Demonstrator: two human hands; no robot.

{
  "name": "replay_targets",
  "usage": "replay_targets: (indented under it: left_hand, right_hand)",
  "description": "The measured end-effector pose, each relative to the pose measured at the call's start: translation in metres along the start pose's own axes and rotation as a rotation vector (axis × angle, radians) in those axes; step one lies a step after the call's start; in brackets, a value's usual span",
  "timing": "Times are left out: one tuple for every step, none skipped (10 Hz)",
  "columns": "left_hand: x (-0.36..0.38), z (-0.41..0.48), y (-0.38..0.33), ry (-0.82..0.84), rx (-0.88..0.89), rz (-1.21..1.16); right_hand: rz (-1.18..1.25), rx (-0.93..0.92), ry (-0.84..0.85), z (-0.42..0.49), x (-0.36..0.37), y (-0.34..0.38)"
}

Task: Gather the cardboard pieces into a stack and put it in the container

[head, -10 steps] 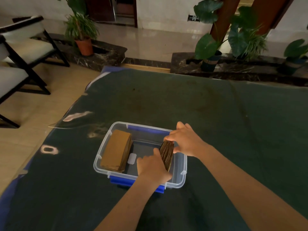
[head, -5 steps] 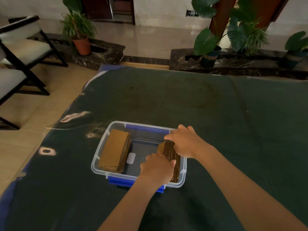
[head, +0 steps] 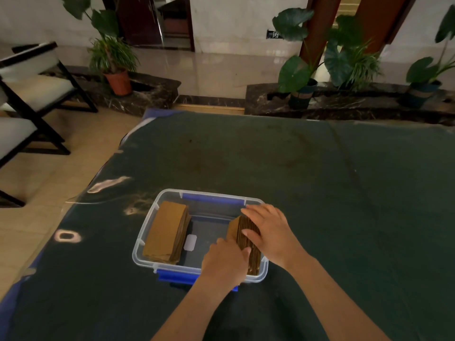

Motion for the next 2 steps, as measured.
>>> replay_targets:
  left_hand:
    - [-0.016, -0.009, -0.003, -0.014, 0.053, 0.030]
    - [-0.061, -0.034, -0.009, -0.067, 0.098, -0.039]
  right_hand:
    - [0.387, 0.056, -0.107, -0.023, -0.013, -0.007]
    - [0.889, 0.239, -0.097, -0.066, -0.040, -0.021]
Point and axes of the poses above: each hand's wrist, its own z-axis towards the middle knuckle, its own x-axis out of the palm, y = z × x, the point moved 9 cm from there along z, towards the middle knuckle, and after that the axes turned 8 degrees about y, right-handed, at the moved point
